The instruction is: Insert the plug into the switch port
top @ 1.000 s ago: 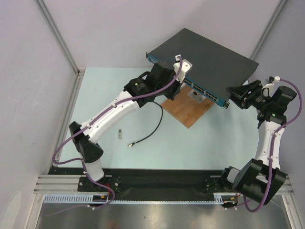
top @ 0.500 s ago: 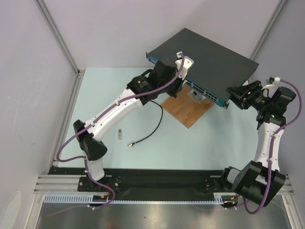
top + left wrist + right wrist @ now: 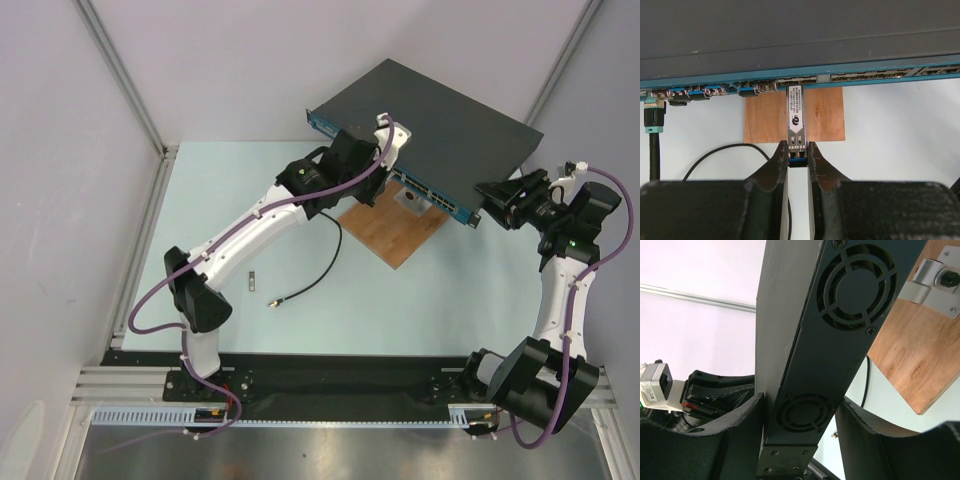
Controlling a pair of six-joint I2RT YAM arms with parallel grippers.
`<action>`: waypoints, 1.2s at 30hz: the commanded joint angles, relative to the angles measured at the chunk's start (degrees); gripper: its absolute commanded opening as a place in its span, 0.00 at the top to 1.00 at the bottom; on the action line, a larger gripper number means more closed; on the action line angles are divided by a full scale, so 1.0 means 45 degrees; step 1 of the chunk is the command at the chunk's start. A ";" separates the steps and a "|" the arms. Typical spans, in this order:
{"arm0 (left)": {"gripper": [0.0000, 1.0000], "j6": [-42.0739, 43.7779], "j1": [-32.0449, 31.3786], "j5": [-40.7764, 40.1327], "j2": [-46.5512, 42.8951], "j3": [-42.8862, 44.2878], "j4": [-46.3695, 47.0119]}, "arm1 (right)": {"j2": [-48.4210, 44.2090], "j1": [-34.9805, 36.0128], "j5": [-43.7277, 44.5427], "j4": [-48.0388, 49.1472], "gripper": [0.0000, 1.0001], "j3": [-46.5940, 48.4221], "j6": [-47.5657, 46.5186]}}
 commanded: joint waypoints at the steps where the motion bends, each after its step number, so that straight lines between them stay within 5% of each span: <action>1: 1.00 -0.0071 -0.0022 -0.0300 0.0012 0.0743 0.0353 | -0.0136 0.0272 0.0014 0.0324 1.00 0.0278 -0.0759; 36: 1.00 0.0495 0.0348 -0.0808 0.0618 0.1270 0.0509 | 0.0020 0.0253 -0.0064 0.0246 1.00 0.0396 -0.0857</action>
